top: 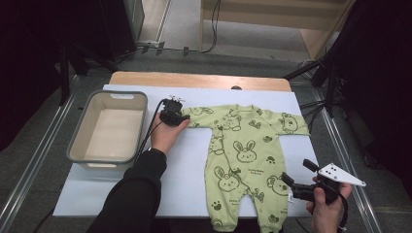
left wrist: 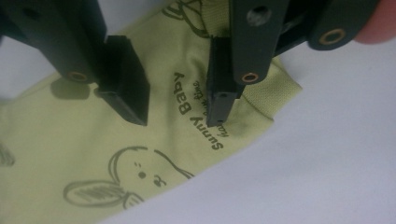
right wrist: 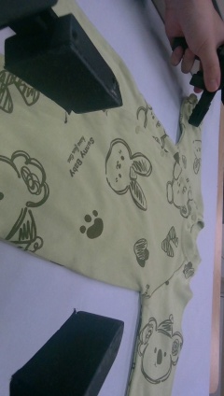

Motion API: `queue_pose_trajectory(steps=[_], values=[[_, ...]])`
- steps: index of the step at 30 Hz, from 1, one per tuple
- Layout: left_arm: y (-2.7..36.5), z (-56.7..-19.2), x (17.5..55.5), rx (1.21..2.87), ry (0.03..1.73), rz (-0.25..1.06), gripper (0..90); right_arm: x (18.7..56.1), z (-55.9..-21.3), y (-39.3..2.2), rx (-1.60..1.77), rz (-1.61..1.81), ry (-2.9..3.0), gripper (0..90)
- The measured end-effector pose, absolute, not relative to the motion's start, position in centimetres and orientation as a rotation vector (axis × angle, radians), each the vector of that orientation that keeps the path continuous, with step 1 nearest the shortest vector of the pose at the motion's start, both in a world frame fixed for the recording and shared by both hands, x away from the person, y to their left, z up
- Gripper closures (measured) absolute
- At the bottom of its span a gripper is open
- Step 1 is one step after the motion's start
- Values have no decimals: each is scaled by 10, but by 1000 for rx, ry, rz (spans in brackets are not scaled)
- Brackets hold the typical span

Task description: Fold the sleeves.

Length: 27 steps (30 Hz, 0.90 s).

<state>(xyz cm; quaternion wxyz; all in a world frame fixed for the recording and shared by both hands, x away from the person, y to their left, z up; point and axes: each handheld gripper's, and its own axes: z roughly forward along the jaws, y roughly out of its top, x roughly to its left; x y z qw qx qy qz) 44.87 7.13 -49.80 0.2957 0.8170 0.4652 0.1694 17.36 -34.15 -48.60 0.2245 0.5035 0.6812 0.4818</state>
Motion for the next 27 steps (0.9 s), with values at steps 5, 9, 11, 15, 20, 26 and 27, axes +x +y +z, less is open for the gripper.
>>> queue_pose_trajectory(steps=[5,9,11,15,20,26,27], values=[[69,-496,450,2191,1270,475,745,173,-487,-343,1404,1331,1871,0],[69,-494,452,2216,1250,444,894,173,-486,-342,1402,1328,1877,0],[71,-493,453,2211,1262,424,897,173,-487,-341,1397,1325,1882,0],[73,-487,452,2182,1270,496,898,174,-487,-343,1402,1328,1874,0],[78,-478,454,2105,1295,506,897,174,-487,-344,1408,1328,1875,0],[77,-467,448,2061,1236,517,896,173,-487,-344,1407,1330,1872,0],[76,-465,446,2048,1221,518,896,173,-487,-344,1407,1330,1872,0]])
